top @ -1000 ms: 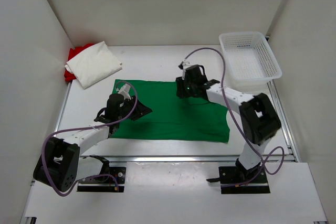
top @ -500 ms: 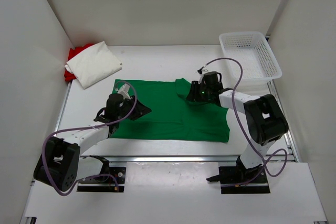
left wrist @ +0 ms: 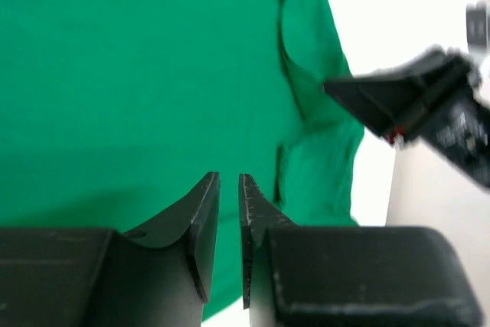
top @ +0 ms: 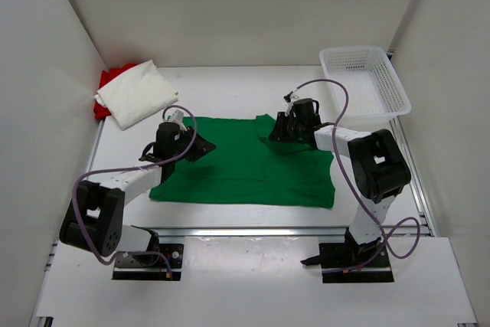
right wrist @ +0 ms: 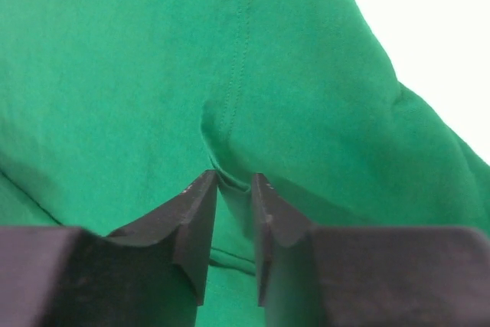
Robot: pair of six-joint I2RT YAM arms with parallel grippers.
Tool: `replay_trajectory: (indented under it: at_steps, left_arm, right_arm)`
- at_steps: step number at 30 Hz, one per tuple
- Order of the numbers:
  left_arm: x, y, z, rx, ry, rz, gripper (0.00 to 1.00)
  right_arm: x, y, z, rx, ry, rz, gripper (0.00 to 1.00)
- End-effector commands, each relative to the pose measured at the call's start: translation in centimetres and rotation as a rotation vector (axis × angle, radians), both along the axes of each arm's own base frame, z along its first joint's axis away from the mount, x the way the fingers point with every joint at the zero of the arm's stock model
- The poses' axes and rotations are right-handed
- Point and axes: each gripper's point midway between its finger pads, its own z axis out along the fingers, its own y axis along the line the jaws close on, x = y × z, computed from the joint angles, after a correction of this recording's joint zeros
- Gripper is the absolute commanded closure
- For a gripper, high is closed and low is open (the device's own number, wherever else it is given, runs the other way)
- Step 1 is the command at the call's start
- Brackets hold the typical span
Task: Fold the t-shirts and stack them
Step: Grap the side of the flattened tshirt furthest away from the robot with both arms
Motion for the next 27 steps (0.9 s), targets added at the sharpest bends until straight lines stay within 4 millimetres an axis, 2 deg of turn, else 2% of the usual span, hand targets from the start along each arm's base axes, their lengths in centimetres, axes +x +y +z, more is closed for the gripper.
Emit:
replay_trajectory:
  at_steps: [1,2,4,6,7,9,11,12,13,14,17,21,22,24,25,27]
  left_arm:
    - [3.3,1.6,1.7,0.023,-0.048,0.094,0.73]
    - [3.8,2.4,1.0,0.031,-0.026,0.122,0.74]
    - [5.6,4.0,1.2,0.060,-0.030,0.170,0.68]
    - [7.5,7.5,0.7,0.117,-0.012,0.254,0.63]
    - [8.3,8.8,0.2,0.174,0.002,0.291,0.58]
    - [9.9,12.1,0.1,0.235,0.010,0.370,0.50]
    - [11.6,13.8,-0.3,0.261,0.029,0.393,0.47]
    - [11.7,14.3,-1.5,0.290,0.068,0.401,0.46]
    - [12.3,15.2,-1.2,0.309,0.074,0.419,0.46]
    - [13.1,15.7,-1.3,0.321,0.079,0.421,0.45]
    - [14.0,16.1,-2.5,0.360,0.120,0.420,0.46]
    - [15.4,16.9,-4.0,0.418,0.155,0.430,0.45]
    - [15.2,17.1,-5.0,0.429,0.183,0.427,0.45]
    - [16.3,17.5,-4.7,0.447,0.175,0.440,0.47]
    - [16.2,17.6,-5.0,0.451,0.186,0.441,0.47]
    - [17.0,18.3,-4.4,0.480,0.166,0.469,0.47]
  right_arm:
    - [2.0,0.7,2.0,0.052,-0.057,0.010,0.84]
    - [1.9,1.2,2.2,0.056,-0.049,0.024,0.91]
    - [2.2,1.1,2.4,0.050,-0.046,0.027,1.00]
    - [2.8,0.1,2.8,0.033,-0.059,-0.005,1.00]
    - [3.1,-0.2,3.7,0.041,-0.073,-0.014,1.00]
    - [4.3,-2.3,4.6,0.026,-0.086,-0.060,1.00]
    - [6.7,-4.2,6.5,-0.035,-0.127,-0.108,1.00]
    - [7.7,-5.5,7.5,-0.085,-0.141,-0.128,1.00]
    - [7.9,-7.0,6.2,-0.153,-0.107,-0.150,1.00]
    - [9.2,-7.4,7.7,-0.162,-0.147,-0.166,1.00]
    - [10.5,-10.0,8.6,-0.197,-0.159,-0.228,1.00]
    - [10.9,-11.0,7.8,-0.150,-0.135,-0.246,1.00]
    - [10.8,-11.0,7.6,-0.143,-0.128,-0.243,1.00]
    - [10.9,-11.7,6.8,-0.140,-0.117,-0.253,1.00]
    - [11.0,-11.3,6.7,-0.127,-0.119,-0.240,1.00]
    - [11.2,-11.5,6.1,-0.122,-0.109,-0.248,1.00]
